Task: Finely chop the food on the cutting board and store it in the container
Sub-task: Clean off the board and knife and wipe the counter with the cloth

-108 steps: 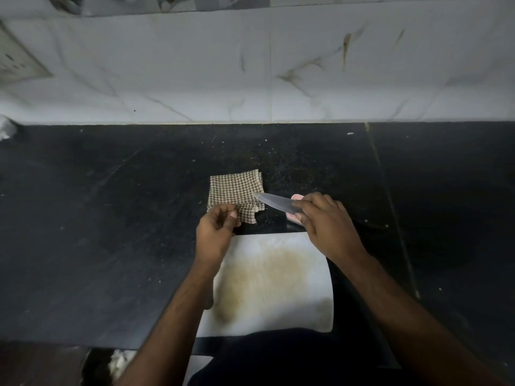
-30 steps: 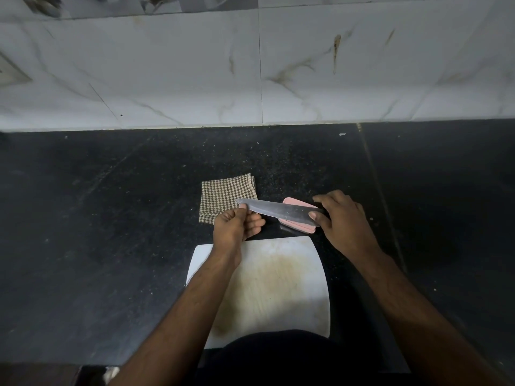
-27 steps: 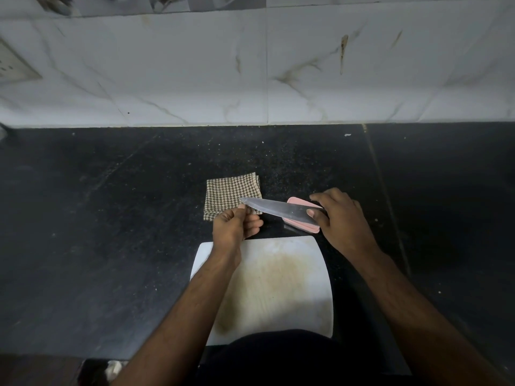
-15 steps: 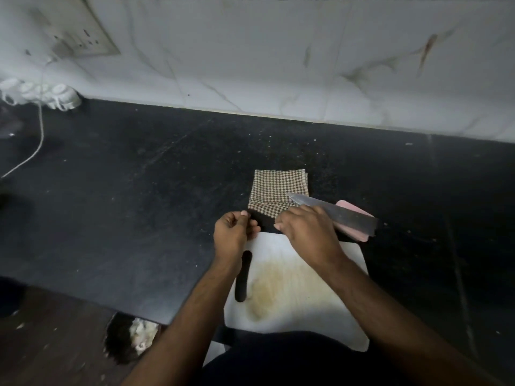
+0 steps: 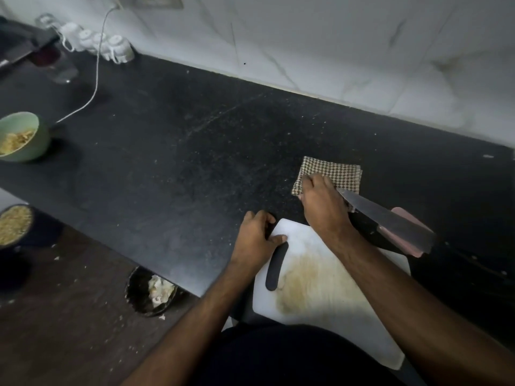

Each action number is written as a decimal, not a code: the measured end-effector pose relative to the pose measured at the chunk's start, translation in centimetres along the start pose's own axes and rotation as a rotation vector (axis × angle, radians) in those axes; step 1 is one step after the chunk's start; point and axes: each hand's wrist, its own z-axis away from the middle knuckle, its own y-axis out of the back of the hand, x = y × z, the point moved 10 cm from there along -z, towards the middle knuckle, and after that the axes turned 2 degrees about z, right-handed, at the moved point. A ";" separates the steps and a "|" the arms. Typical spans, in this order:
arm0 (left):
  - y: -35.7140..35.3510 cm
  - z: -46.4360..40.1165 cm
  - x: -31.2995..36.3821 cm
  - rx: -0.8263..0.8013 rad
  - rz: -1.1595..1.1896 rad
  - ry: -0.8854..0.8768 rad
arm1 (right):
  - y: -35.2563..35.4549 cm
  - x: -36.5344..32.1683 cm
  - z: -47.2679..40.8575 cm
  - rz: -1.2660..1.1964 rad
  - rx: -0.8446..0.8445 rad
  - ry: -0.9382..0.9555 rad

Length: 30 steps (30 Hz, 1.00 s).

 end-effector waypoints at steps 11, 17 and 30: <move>0.9 2.5 -0.2 0.122 -0.172 -0.082 | 4.2 -3.3 0.5 -0.268 0.190 0.153; 3.3 3.9 -1.3 0.274 -0.190 -0.073 | 6.1 -6.5 4.3 -0.354 0.255 0.333; 9.0 6.2 -8.2 0.450 -0.136 0.095 | 1.0 -12.4 14.0 -0.132 -0.048 0.651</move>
